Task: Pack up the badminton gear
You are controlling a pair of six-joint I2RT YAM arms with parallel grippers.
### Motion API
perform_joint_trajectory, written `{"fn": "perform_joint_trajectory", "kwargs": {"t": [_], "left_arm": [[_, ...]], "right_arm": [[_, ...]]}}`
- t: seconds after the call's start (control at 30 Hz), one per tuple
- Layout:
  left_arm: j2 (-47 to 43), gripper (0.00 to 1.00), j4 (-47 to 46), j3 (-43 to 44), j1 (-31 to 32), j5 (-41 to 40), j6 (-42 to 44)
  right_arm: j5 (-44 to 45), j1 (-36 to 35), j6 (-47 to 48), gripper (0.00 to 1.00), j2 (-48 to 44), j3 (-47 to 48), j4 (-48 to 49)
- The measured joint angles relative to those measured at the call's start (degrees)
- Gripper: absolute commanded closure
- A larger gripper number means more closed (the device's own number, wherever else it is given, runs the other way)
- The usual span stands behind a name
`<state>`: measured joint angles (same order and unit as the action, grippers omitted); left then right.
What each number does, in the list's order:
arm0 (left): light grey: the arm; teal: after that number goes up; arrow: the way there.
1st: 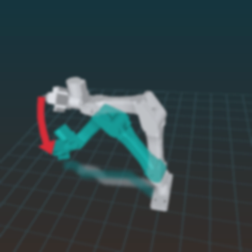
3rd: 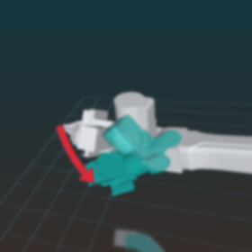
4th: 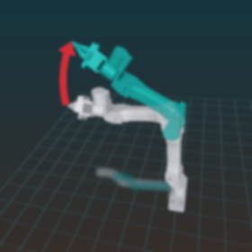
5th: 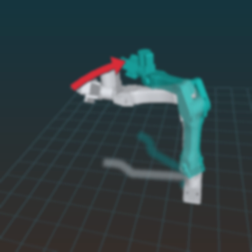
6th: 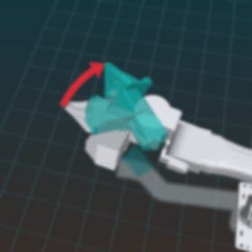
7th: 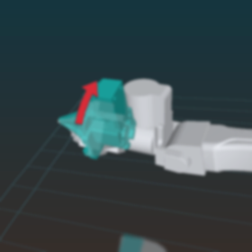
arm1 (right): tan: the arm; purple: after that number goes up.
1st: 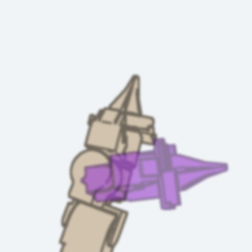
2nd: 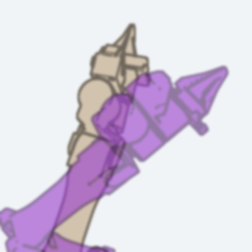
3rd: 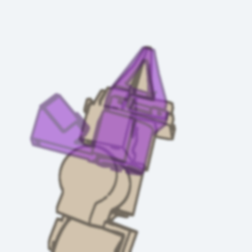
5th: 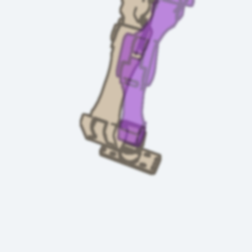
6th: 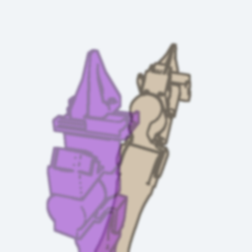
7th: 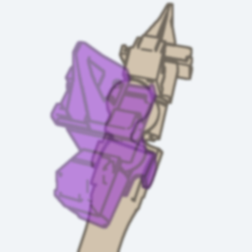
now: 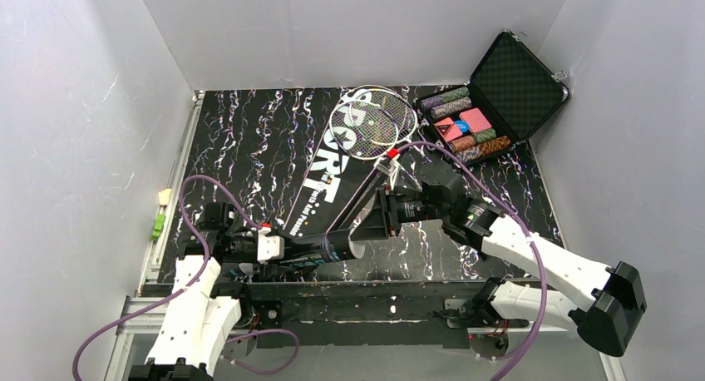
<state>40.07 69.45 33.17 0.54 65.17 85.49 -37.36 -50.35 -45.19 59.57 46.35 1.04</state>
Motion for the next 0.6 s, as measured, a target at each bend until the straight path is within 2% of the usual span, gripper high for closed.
{"fn": "perform_joint_trajectory", "kwargs": {"t": [0.43, 0.6], "left_arm": [[0.0, 0.97, -0.1, 0.0, -0.3, -1.7, 0.2], [0.0, 0.98, -2.9, 0.0, -0.3, -2.0, -4.1]], "right_arm": [[-0.6, 0.2, -2.6, 0.57, 2.5, 0.0, 1.9], [1.3, 0.0, -2.7, 0.54, 2.5, 0.0, 2.4]]}}
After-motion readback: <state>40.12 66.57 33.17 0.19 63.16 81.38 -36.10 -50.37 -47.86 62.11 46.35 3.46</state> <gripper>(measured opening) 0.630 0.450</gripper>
